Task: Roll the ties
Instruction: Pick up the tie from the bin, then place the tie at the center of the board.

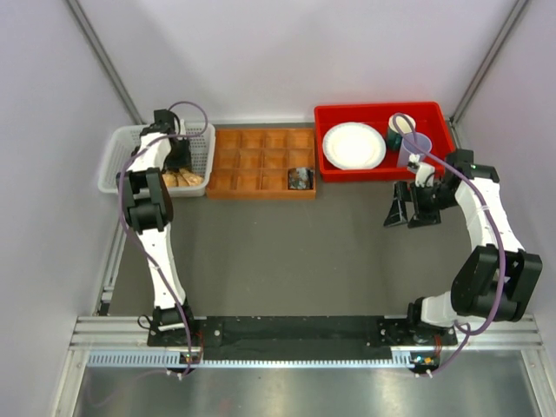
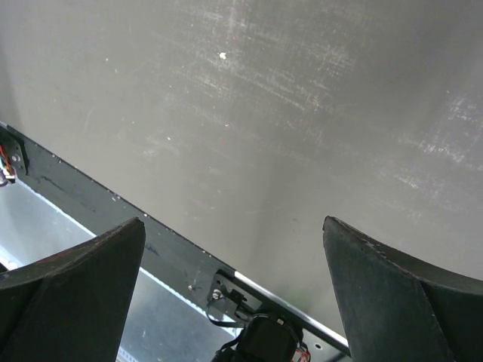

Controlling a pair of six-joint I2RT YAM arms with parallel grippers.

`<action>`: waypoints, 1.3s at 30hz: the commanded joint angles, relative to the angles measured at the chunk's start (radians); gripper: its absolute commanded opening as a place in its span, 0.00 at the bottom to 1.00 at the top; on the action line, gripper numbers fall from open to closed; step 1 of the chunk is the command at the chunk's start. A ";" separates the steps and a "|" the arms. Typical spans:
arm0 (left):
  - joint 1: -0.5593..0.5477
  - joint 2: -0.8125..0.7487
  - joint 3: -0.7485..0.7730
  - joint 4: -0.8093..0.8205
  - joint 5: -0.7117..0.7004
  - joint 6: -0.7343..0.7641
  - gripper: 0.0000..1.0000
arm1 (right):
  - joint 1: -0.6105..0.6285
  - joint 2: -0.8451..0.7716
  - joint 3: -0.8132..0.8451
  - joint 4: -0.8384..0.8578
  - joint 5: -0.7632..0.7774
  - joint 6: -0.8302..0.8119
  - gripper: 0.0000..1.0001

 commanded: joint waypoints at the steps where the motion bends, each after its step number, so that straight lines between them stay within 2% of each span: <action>1: 0.012 -0.009 0.038 -0.010 0.052 0.018 0.20 | 0.000 -0.014 0.050 0.009 0.019 -0.017 0.99; 3: 0.010 -0.042 0.061 -0.018 0.066 0.030 0.02 | 0.000 -0.023 0.047 0.013 0.020 -0.019 0.99; 4: 0.012 -0.058 0.068 -0.024 0.067 0.034 0.00 | 0.000 -0.034 0.045 0.018 0.020 -0.017 0.99; 8: 0.013 -0.208 0.102 -0.013 0.124 0.060 0.00 | 0.000 -0.063 0.045 0.019 0.025 -0.035 0.99; 17: -0.008 -0.538 0.110 0.051 0.348 0.075 0.00 | -0.002 -0.108 0.073 0.007 -0.013 -0.080 0.99; 21: -0.053 -0.637 0.095 0.097 0.524 -0.001 0.00 | -0.002 -0.114 0.087 0.006 -0.055 -0.072 0.99; 22: -0.083 -0.659 0.084 0.114 0.608 -0.038 0.00 | -0.002 -0.117 0.088 0.006 -0.065 -0.071 0.99; 24: -0.135 -0.723 0.027 0.160 0.653 -0.081 0.00 | -0.002 -0.131 0.094 0.001 -0.076 -0.071 0.99; 28: -0.383 -0.825 -0.105 0.240 0.684 -0.069 0.00 | -0.002 -0.158 0.096 -0.019 -0.104 -0.094 0.99; 30: -0.494 -0.817 -0.137 0.249 0.737 -0.112 0.00 | -0.002 -0.186 0.085 -0.054 -0.139 -0.132 0.99; 31: -0.516 -0.810 -0.146 0.251 0.760 -0.115 0.00 | -0.002 -0.197 0.082 -0.068 -0.151 -0.143 0.99; 35: -0.661 -0.741 -0.139 0.115 0.897 -0.013 0.00 | -0.002 -0.258 0.067 -0.099 -0.170 -0.181 0.99; 39: -0.705 -0.691 -0.099 -0.208 1.015 0.225 0.00 | -0.002 -0.312 0.051 -0.126 -0.125 -0.204 0.99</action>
